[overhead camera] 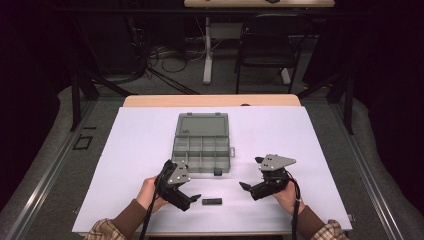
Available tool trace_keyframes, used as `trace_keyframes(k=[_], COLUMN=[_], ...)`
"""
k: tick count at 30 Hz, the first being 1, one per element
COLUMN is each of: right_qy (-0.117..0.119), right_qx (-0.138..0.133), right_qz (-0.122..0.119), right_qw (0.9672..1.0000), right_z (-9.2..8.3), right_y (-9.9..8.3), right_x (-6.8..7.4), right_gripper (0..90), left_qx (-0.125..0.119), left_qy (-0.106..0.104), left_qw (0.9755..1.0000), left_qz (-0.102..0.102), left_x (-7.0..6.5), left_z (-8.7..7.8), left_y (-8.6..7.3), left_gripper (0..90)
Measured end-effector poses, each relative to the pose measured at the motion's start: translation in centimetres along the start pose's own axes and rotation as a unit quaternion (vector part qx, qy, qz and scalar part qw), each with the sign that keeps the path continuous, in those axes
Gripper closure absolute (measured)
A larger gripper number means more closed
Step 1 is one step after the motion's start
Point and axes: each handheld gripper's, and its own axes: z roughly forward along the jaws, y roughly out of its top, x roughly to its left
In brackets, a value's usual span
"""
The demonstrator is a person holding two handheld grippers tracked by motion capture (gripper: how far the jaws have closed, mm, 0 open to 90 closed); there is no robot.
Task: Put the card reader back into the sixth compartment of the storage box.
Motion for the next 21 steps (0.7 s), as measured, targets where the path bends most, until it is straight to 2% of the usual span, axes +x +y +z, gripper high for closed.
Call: trace_keyframes(k=[9, 13, 21], right_qy=[0.005, 0.007, 0.012], right_qx=[-0.002, -0.005, -0.003], right_qz=[0.001, 0.002, 0.003], right_qw=[1.0, 1.0, 0.9999], right_z=[0.0, 0.1, 0.2], right_y=[0.0, 0.2, 0.1], right_x=[-0.1, -0.2, -0.2], right_gripper=[0.0, 0.0, 0.0], left_qx=[0.022, 0.042, 0.057], left_qy=[-0.013, -0.019, -0.03], left_qw=[0.9997, 0.9987, 0.9975], left_qz=[0.008, 0.023, 0.028], left_x=[-0.2, -0.5, -0.5], left_z=[0.4, 0.8, 1.2], left_y=[1.1, 1.5, 2.1], left_gripper=[0.1, 0.2, 0.1])
